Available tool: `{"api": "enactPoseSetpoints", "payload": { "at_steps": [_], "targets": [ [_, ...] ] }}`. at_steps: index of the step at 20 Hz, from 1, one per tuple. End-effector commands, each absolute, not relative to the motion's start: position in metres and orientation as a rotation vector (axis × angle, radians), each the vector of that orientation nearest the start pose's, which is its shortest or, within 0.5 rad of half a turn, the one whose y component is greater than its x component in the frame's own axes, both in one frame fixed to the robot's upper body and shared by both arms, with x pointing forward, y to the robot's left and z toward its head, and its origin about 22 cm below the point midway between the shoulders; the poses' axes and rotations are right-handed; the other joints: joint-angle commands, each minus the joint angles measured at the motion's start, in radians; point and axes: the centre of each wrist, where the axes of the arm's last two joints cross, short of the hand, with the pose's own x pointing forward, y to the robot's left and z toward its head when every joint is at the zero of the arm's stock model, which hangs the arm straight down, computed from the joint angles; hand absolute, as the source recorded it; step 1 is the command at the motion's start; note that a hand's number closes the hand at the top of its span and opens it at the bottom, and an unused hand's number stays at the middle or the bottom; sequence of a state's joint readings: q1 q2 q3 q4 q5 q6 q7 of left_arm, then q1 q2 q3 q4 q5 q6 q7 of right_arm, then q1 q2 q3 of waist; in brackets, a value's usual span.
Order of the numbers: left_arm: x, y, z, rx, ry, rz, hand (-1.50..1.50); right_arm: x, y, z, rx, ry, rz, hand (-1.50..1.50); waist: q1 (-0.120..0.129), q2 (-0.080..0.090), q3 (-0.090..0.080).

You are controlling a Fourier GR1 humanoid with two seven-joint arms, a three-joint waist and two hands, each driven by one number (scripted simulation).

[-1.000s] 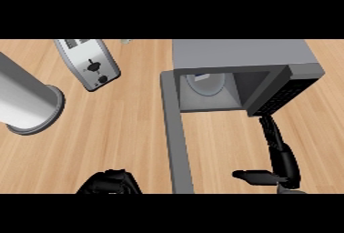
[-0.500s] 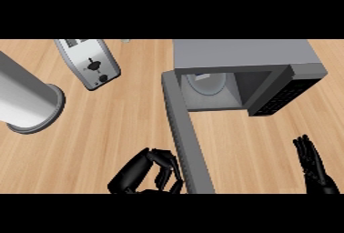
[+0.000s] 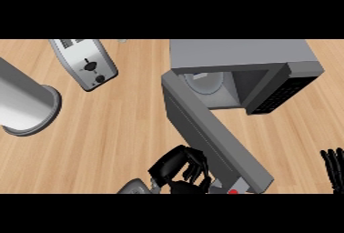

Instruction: Pick up the milk, place it into the microwave and close the microwave

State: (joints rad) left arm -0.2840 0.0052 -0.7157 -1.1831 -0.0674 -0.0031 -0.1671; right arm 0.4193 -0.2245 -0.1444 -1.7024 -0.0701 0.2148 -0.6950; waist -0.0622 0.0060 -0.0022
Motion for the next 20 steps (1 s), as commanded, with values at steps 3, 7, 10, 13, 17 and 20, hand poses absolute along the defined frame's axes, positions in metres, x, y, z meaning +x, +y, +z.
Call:
{"api": "enactPoseSetpoints", "payload": {
  "at_steps": [3, 7, 10, 13, 17, 20],
  "targets": [
    [0.234, 0.03, -0.055, -0.388, -1.519, -0.852, 1.5, 0.13, -0.344, 0.008, -0.036, -2.064, 0.143, -1.5, -0.026, 0.007, -0.001],
    [0.242, 0.02, -0.042, -0.296, -1.551, -0.806, 1.5, 0.137, -0.362, 0.034, -0.089, -2.135, 0.255, -1.5, -0.065, 0.012, -0.003],
    [0.236, 0.016, -0.043, -0.26, -1.583, -0.753, 1.5, 0.147, -0.349, 0.043, -0.016, -2.186, 0.25, -1.5, -0.082, 0.016, -0.004],
    [0.251, 0.014, -0.03, -0.233, -1.623, -0.645, 1.5, 0.139, -0.351, 0.043, 0.044, -2.154, 0.284, -1.5, -0.115, 0.021, -0.005],
    [0.267, 0.011, -0.011, -0.23, -1.728, -0.537, 1.5, 0.148, -0.345, 0.054, 0.077, -2.169, 0.29, -1.5, -0.132, 0.033, -0.008],
    [0.275, 0.011, 0.0, -0.238, -1.783, -0.409, 1.5, 0.151, -0.347, 0.064, 0.11, -2.184, 0.318, -1.5, -0.151, 0.038, -0.01]
  ]
}}
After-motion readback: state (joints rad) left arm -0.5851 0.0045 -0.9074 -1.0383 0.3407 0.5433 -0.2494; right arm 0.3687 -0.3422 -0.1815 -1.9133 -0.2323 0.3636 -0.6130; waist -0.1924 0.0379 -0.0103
